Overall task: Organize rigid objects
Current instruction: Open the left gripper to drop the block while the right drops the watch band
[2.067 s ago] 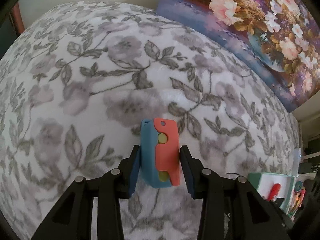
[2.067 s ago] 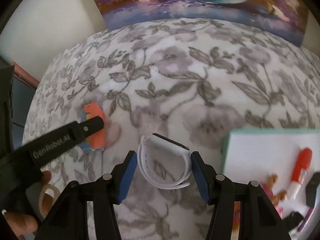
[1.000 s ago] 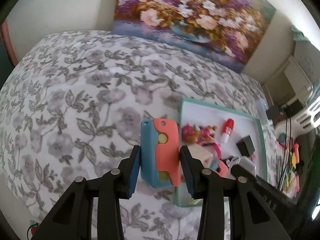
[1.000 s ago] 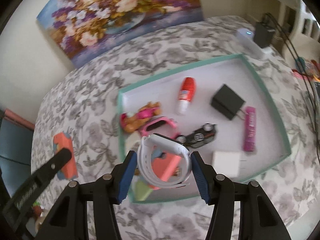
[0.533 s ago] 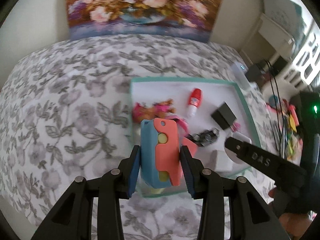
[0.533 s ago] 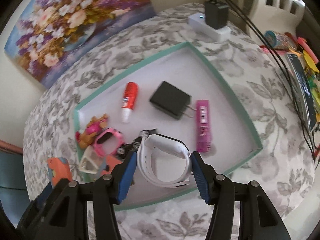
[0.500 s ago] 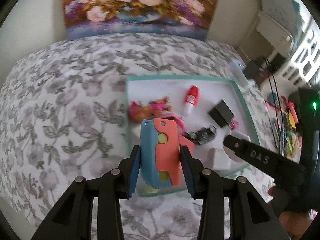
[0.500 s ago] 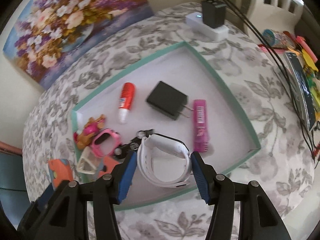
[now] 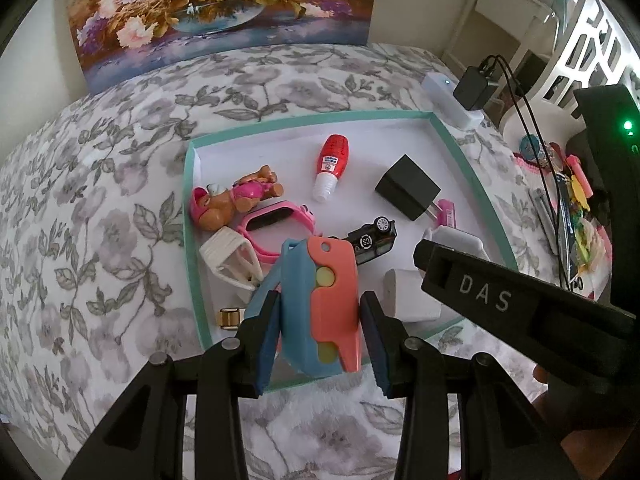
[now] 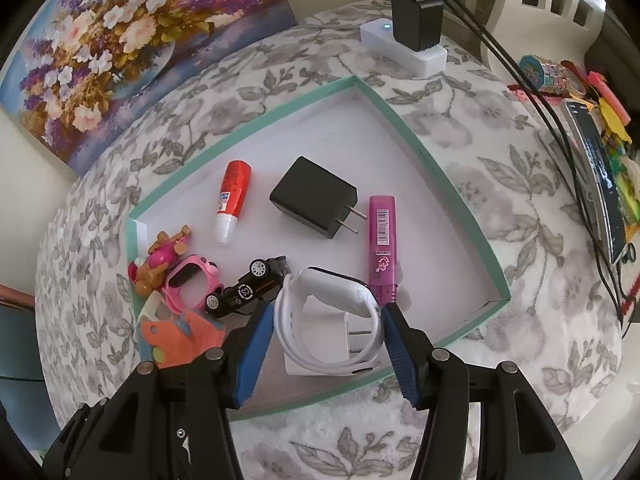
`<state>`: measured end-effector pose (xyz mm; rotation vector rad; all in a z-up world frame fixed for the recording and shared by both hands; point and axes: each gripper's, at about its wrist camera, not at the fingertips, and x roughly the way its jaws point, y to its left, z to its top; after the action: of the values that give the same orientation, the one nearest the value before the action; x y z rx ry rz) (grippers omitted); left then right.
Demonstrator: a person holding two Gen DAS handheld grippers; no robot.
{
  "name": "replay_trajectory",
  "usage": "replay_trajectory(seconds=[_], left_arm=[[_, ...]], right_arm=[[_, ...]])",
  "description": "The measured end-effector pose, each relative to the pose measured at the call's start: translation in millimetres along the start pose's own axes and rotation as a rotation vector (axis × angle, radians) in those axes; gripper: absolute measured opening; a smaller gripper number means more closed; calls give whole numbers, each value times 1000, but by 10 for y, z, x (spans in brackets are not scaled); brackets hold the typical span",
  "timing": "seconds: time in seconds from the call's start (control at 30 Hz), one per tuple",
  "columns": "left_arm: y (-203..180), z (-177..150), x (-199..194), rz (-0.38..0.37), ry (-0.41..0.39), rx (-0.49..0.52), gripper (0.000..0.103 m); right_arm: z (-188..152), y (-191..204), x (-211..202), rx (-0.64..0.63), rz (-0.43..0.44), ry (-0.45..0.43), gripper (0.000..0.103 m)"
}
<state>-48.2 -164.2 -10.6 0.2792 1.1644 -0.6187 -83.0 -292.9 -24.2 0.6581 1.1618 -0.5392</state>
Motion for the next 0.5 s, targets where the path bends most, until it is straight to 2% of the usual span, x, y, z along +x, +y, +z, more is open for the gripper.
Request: replay_trajectory(seconds=[0.5], left_arm=[[39, 32, 12, 16, -17, -1, 44]], right_arm=[[3, 13, 55, -10, -18, 15, 60]])
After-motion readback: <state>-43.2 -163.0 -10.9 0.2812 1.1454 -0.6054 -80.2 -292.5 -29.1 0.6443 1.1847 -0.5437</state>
